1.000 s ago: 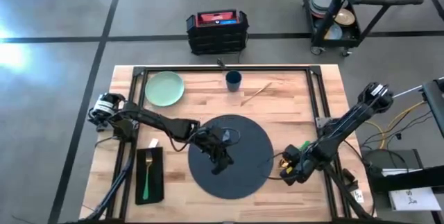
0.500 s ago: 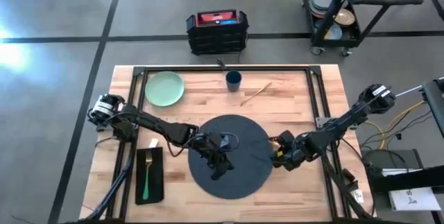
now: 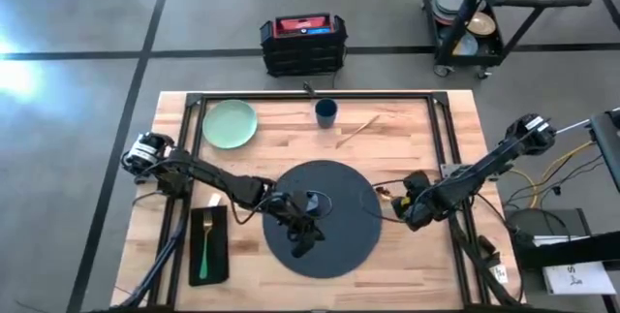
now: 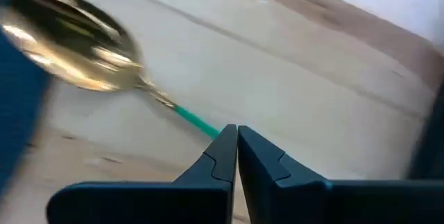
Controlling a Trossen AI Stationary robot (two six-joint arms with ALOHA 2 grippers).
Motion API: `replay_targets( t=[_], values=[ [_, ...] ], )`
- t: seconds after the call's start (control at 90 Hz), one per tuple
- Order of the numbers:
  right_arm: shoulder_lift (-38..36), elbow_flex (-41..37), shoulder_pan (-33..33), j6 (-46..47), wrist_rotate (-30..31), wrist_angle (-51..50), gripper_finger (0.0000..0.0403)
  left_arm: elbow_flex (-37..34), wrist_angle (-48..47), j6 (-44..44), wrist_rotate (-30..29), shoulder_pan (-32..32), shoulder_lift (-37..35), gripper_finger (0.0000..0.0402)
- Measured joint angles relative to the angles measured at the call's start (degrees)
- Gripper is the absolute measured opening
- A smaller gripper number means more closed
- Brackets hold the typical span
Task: Set table place
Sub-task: Adjust the green spoon
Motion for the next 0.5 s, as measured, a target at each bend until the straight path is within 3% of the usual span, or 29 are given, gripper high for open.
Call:
replay_targets(
  t=[0.5],
  values=[
    [1.18, -1.92, -2.18, 2.25, -4.05, 0.54, 0.0, 0.0, -3.52, 0.97, -0.68, 0.0, 0.0, 0.0]
  ],
)
